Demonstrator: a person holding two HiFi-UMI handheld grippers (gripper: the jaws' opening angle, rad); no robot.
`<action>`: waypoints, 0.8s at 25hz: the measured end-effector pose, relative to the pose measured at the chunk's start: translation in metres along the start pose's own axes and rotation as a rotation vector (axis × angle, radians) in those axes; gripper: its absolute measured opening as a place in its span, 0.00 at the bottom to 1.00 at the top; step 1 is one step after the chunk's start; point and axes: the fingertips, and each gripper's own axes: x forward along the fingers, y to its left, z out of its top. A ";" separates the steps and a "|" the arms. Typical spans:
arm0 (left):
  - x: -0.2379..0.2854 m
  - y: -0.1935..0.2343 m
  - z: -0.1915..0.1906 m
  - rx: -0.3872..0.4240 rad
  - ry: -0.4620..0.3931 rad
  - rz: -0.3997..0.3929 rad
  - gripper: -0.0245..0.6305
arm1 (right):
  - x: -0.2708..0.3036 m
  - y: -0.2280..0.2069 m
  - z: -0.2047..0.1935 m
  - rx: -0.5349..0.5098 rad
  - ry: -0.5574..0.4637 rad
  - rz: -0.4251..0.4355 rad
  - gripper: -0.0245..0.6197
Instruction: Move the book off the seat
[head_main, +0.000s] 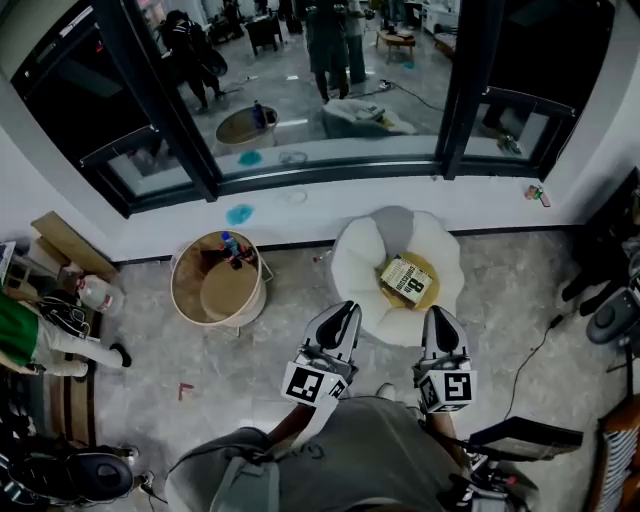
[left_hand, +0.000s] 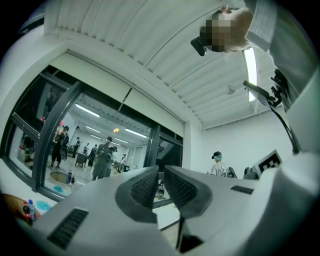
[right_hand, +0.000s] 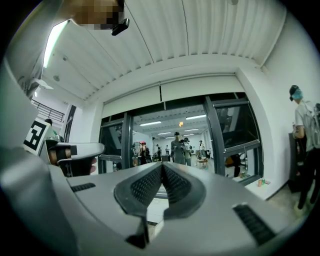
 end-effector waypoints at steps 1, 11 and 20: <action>-0.001 0.000 0.000 -0.005 0.000 -0.008 0.11 | -0.002 0.000 -0.002 0.002 0.003 -0.009 0.06; -0.020 0.016 -0.002 -0.074 -0.006 -0.086 0.11 | -0.022 0.022 -0.008 -0.032 0.030 -0.096 0.06; -0.031 0.019 -0.014 -0.088 0.005 -0.155 0.11 | -0.033 0.038 -0.013 -0.063 0.073 -0.125 0.06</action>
